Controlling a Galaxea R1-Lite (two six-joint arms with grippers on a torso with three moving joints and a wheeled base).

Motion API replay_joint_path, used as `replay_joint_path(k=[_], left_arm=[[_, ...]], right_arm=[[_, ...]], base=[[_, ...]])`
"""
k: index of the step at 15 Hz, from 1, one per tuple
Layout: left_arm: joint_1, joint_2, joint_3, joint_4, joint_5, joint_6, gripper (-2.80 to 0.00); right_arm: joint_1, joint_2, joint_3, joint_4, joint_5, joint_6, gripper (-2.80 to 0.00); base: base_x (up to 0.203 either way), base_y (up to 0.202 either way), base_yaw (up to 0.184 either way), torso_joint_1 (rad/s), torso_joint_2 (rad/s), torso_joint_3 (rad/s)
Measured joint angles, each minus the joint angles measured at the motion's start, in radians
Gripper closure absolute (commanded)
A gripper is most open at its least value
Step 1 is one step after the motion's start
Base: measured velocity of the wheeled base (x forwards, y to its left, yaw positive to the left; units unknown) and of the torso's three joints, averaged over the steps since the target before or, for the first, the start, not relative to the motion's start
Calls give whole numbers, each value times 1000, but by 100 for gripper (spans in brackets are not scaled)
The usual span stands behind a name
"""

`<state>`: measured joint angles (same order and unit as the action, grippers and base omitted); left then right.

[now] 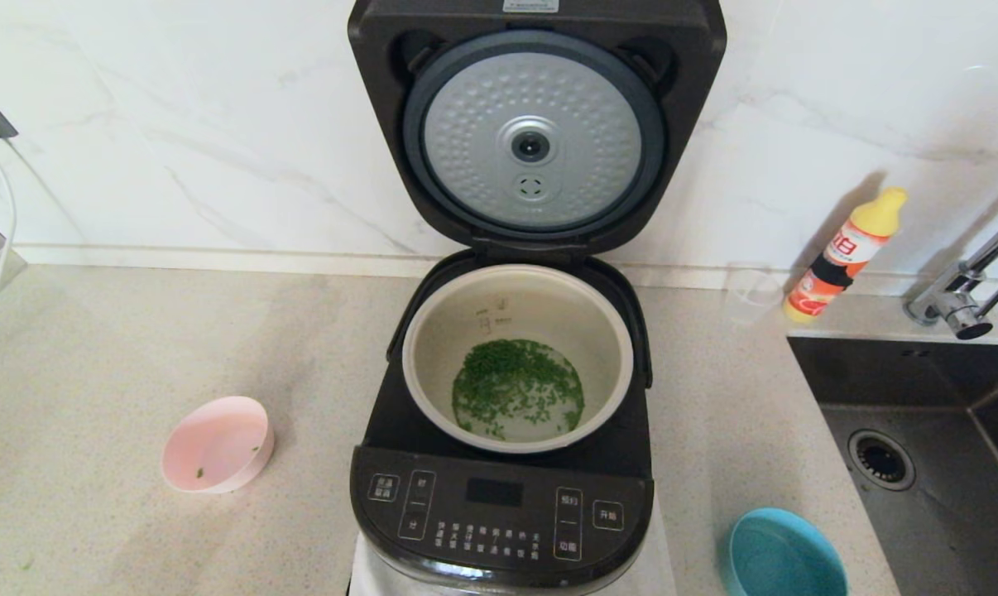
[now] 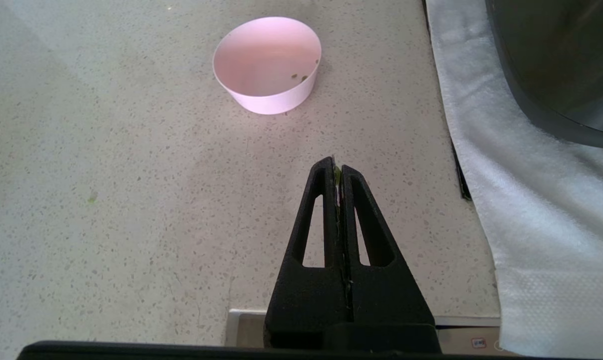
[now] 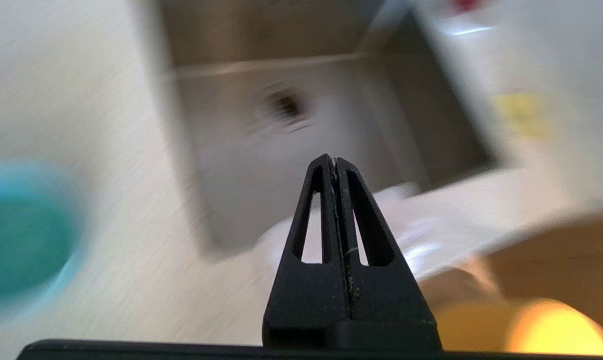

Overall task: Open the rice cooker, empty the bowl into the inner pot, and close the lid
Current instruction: Close the rice cooker

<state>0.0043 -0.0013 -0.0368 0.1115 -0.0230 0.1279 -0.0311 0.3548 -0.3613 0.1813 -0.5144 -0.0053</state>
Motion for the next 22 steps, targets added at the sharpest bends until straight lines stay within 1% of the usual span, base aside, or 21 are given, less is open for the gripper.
replay_joint_path(k=[2, 3, 5, 6, 7, 14, 16, 18, 19, 20, 21, 22], left_arm=[[0, 0, 0, 0, 0, 0, 0], [0, 0, 0, 0, 0, 1, 0], [0, 0, 0, 0, 0, 0, 0], [0, 0, 0, 0, 0, 1, 0], [0, 0, 0, 0, 0, 0, 0], [0, 0, 0, 0, 0, 2, 0], [0, 0, 0, 0, 1, 12, 0], [0, 0, 8, -29, 0, 5, 0], [0, 0, 12, -72, 2, 2, 0], [0, 0, -5, -114, -1, 3, 0], [0, 5, -54, -136, -9, 4, 0], [0, 21, -133, -130, -23, 3, 0]], right_arm=[[12, -146, 116, 5, 157, -4, 0], [17, -210, 164, 5, 247, 7, 0], [25, -291, 256, -25, 428, 24, 0], [28, -314, 277, -42, 484, 21, 0], [28, -329, 289, -50, 501, 24, 0], [29, -357, 303, -47, 505, 27, 0], [29, -357, 304, -45, 505, 27, 0], [29, -357, 304, -45, 505, 26, 0], [29, -357, 303, -45, 505, 26, 0], [29, -357, 303, -45, 505, 27, 0], [29, -357, 303, -44, 505, 27, 0], [29, -357, 303, -44, 505, 26, 0]], base=[[0, 0, 0, 0, 0, 0], [0, 0, 0, 0, 0, 0], [0, 0, 0, 0, 0, 0], [0, 0, 0, 0, 0, 0], [0, 0, 0, 0, 0, 0], [0, 0, 0, 0, 0, 0], [0, 0, 0, 0, 0, 0], [0, 0, 0, 0, 0, 0], [0, 0, 0, 0, 0, 0], [0, 0, 0, 0, 0, 0], [0, 0, 0, 0, 0, 0], [0, 0, 0, 0, 0, 0]])
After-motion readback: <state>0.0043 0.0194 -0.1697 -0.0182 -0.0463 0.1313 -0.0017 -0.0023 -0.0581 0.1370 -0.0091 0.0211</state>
